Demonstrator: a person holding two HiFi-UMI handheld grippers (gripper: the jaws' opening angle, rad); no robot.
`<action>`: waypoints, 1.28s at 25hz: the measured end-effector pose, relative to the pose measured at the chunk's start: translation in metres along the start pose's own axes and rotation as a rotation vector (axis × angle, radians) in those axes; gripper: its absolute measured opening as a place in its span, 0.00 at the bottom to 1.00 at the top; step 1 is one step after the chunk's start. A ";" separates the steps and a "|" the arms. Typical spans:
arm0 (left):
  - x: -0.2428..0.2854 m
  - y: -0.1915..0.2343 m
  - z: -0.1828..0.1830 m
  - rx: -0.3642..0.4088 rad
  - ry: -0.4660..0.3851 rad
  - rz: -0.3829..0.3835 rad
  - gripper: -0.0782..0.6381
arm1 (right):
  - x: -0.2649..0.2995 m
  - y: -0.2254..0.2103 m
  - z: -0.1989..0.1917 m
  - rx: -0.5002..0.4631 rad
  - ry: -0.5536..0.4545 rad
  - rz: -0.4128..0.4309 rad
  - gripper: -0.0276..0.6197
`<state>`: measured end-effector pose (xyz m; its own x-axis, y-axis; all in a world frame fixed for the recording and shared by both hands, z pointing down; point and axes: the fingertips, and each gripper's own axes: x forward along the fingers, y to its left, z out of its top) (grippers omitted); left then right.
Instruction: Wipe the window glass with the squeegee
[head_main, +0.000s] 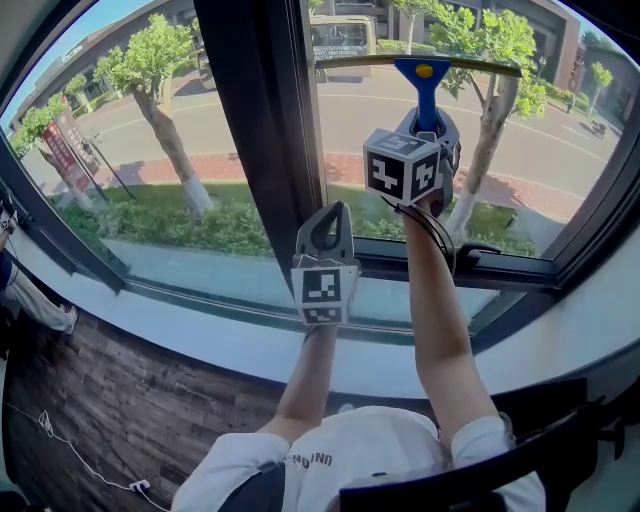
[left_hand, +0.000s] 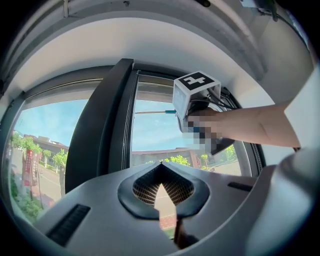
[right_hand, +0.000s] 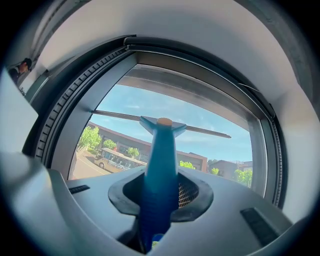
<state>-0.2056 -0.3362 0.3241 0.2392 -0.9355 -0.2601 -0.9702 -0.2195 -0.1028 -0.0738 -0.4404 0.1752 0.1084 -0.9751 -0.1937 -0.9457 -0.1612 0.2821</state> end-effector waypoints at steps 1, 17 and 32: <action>0.000 0.000 0.000 -0.003 0.000 0.001 0.11 | -0.001 0.001 -0.004 -0.002 0.005 0.002 0.20; -0.004 0.007 -0.004 -0.004 0.013 0.020 0.11 | -0.011 0.013 -0.038 -0.023 0.049 0.018 0.20; -0.008 0.018 -0.011 -0.011 0.021 0.052 0.11 | -0.022 0.022 -0.068 -0.019 0.086 0.023 0.20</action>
<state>-0.2254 -0.3357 0.3345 0.1878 -0.9513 -0.2444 -0.9817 -0.1735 -0.0789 -0.0761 -0.4329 0.2492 0.1135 -0.9879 -0.1059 -0.9422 -0.1409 0.3039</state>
